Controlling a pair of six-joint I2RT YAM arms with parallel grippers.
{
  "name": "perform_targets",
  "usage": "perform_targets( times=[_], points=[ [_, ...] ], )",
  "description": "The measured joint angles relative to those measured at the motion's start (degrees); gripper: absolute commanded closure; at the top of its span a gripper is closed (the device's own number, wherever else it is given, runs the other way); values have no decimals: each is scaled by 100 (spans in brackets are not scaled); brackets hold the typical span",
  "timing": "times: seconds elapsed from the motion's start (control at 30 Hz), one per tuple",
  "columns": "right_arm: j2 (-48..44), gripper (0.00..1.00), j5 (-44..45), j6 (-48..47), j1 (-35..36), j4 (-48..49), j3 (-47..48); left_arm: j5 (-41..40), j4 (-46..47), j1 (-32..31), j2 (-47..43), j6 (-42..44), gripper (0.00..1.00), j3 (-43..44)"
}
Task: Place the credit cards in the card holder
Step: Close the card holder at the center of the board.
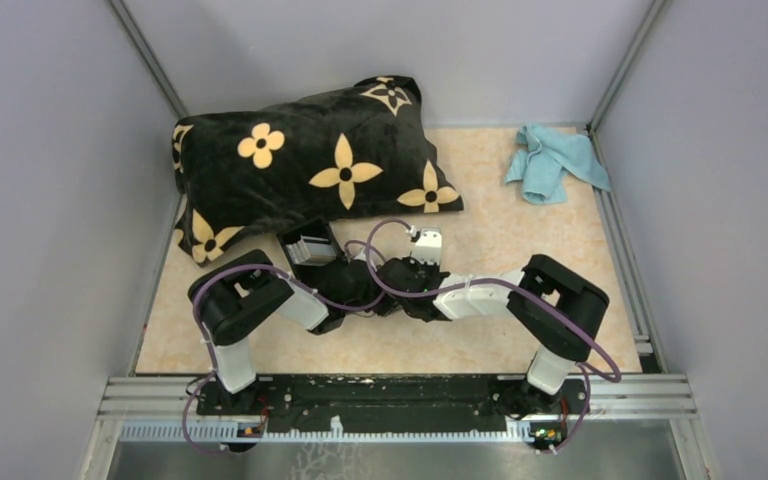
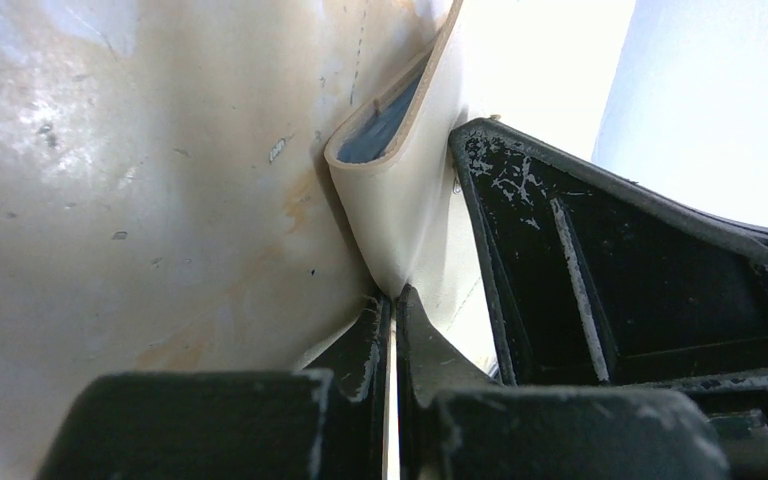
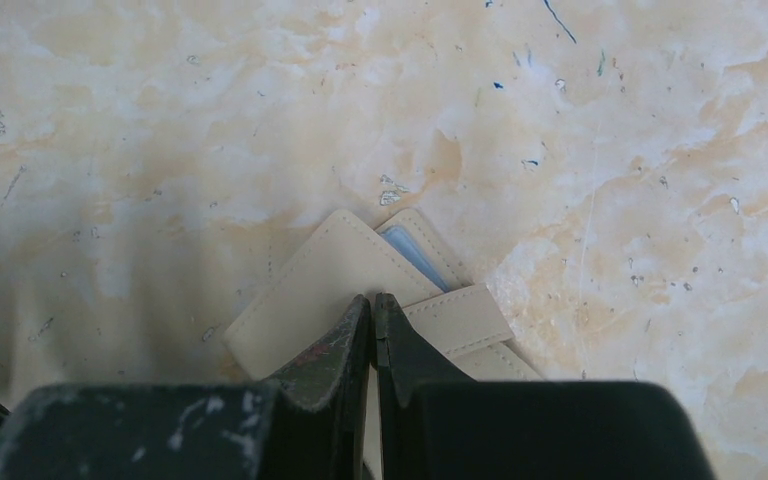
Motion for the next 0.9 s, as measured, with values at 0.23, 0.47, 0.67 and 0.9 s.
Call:
perform_targets(
  times=[0.23,0.47,0.67,0.9],
  points=[
    [293,94,1145,262,651,-129,-83,271,-184,-46,-26,142,100,83],
    [271,94,1296,616,754,-387,-109,332,-212,-85,-31,186,100,92],
    [-72,92,1204,802,852,-603,-297,380,-243,-164,-39,179,100,96],
    [-846,87,232,761,970,-1373,-396,483,-293,-197,-59,181,100,96]
  ],
)
